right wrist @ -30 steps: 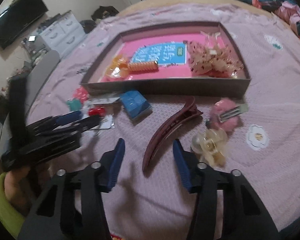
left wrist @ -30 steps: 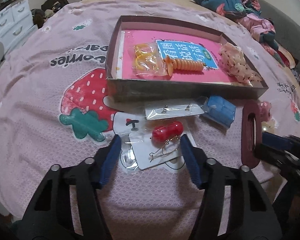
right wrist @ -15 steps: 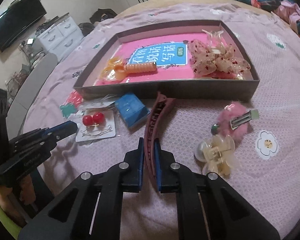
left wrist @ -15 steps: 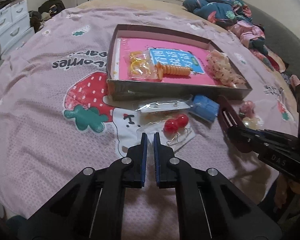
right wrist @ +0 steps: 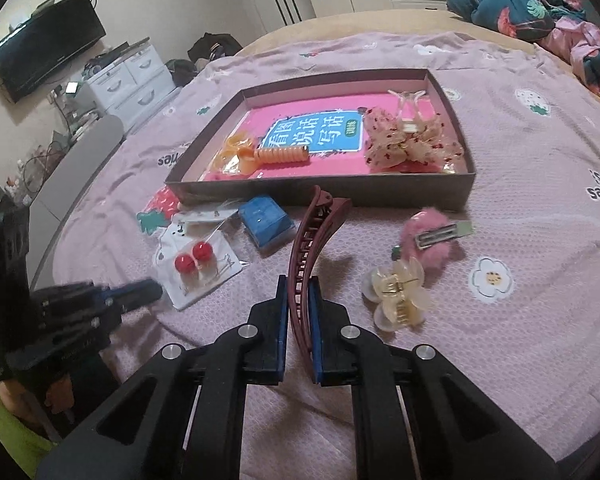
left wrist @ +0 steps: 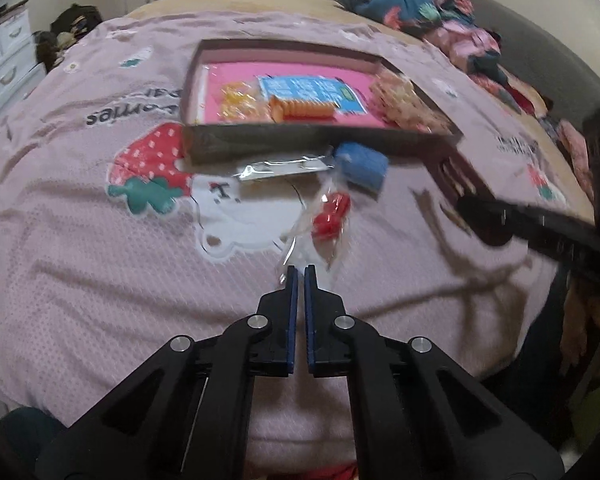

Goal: Organize jewelry
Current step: 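Grasp the red bead hair tie packet with the left tool while the right tool lifts the maroon clip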

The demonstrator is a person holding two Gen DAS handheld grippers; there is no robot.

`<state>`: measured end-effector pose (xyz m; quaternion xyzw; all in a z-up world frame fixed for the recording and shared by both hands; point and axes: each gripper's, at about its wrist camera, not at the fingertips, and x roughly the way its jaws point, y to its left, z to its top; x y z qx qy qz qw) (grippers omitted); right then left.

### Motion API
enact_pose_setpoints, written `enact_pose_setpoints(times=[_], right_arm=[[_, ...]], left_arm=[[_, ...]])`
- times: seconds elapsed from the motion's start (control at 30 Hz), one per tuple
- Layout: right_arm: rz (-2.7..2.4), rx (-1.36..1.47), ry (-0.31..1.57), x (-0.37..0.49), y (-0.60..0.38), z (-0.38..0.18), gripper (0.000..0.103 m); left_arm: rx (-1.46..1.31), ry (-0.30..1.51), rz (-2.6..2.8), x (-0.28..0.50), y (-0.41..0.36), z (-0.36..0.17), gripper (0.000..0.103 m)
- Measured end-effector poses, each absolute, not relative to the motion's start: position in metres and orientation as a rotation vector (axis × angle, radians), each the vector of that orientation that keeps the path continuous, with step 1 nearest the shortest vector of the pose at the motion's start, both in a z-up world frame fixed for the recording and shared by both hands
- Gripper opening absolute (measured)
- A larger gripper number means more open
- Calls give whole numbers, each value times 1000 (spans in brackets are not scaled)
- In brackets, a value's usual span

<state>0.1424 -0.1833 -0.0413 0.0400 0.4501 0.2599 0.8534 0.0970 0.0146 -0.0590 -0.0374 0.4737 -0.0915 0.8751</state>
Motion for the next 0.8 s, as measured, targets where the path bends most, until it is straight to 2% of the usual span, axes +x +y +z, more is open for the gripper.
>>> enact_pose_setpoints(times=[0.17,0.23,0.27,0.3,0.33,0.37,0.43,0.6,0.7,0.8], right_arm=[[545,96,932,140,-189,-35,9],[549,98,922,139,-192,-32,9],[551,97,917,138,-193,-30,9],[552,98,911,137,-194,-27,9],[554,101,906,136,-194,-25,9],[556,103,901,135,-195,-23,9],[560,107,889,134,-196,-19,9],[573,107,866,134,-199,-8,9],[580,108,844,136,-201,2,9],[587,122,826,141,-203,12,9]], left_arm=[[-31,990,-196,95,10,-59,0],[-13,974,-181,95,12,-56,17],[21,964,-172,95,10,-53,21],[45,962,-167,96,9,-52,33],[66,961,-159,97,8,-52,40],[95,958,-150,99,7,-52,42],[161,942,-138,104,1,-51,55],[224,991,-183,124,-12,-63,56],[253,1011,-219,133,-20,-69,62],[231,1044,-257,138,-24,-75,62]])
